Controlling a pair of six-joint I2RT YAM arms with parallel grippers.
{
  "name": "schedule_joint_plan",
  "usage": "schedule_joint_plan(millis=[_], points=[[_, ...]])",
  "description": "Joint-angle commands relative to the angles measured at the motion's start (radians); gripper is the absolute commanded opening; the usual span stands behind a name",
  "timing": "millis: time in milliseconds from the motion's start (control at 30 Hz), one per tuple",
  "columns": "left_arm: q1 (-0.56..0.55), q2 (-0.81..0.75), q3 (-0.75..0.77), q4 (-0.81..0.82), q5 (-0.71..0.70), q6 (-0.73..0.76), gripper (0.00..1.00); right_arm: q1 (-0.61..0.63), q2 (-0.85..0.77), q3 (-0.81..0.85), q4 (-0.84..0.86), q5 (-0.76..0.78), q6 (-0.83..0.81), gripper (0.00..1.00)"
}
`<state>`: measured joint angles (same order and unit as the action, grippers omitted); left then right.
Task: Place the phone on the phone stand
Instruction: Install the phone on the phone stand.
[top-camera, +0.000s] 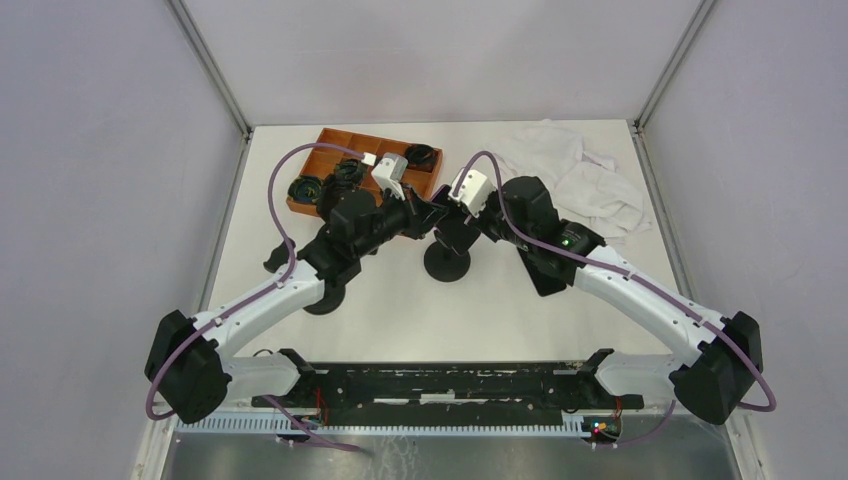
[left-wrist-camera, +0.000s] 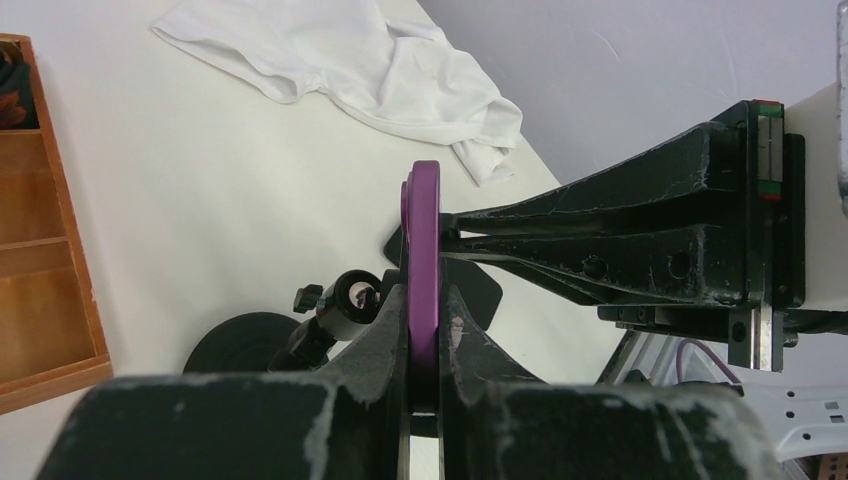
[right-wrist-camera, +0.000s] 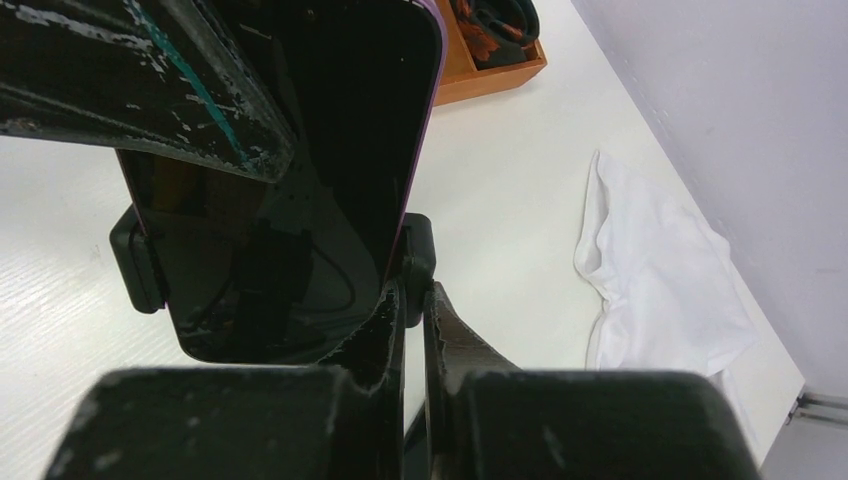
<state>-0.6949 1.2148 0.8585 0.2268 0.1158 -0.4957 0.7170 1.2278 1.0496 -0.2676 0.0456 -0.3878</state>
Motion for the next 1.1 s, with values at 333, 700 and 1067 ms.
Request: schedule_joint_plan(millis=[333, 700, 1067], points=[[0.071, 0.072, -0.013, -0.205, -0.208, 0.157, 0.02, -0.010, -0.074, 0.173, -0.048, 0.026, 0.010, 0.18], [0.071, 0.069, -0.007, -0.219, -0.215, 0.167, 0.02, -0.024, -0.096, 0.180, -0.076, -0.095, 0.000, 0.25], [0.079, 0.059, 0.032, -0.221, -0.091, 0.162, 0.02, -0.267, -0.203, -0.075, 0.033, -0.598, 0.020, 0.43]])
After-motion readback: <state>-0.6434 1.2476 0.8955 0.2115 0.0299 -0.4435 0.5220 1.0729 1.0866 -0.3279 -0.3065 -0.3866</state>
